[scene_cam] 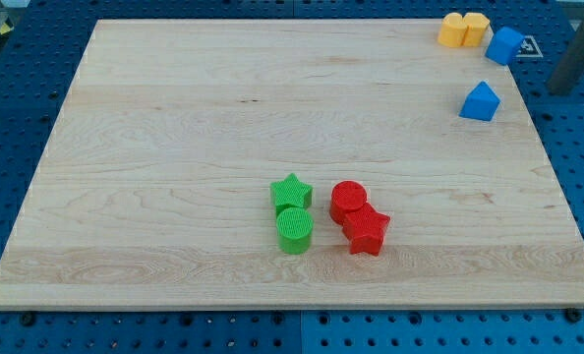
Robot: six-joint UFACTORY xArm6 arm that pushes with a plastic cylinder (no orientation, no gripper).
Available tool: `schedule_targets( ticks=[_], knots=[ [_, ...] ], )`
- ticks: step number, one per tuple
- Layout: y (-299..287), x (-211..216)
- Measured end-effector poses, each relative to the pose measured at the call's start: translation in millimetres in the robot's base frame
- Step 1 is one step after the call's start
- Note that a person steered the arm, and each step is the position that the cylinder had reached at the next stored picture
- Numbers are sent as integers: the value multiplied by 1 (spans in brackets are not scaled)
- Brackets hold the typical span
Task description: Move the blue triangle close to the blue cube
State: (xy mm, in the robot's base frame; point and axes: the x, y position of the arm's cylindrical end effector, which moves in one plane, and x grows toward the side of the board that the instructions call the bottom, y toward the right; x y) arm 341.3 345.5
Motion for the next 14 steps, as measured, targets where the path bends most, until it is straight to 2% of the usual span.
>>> schedule_targets(
  ticks=[2,3,4,5,7,8,9,10,11,12,13,14],
  knots=[
    [-54,-114],
    [-50,-125],
    [-9,-135],
    [-3,-150],
    [-57,-149],
    [-52,-150],
    [-12,-148],
    [0,-138],
    [0,-70],
    [-2,22],
    [-16,80],
    [-53,116]
  ],
)
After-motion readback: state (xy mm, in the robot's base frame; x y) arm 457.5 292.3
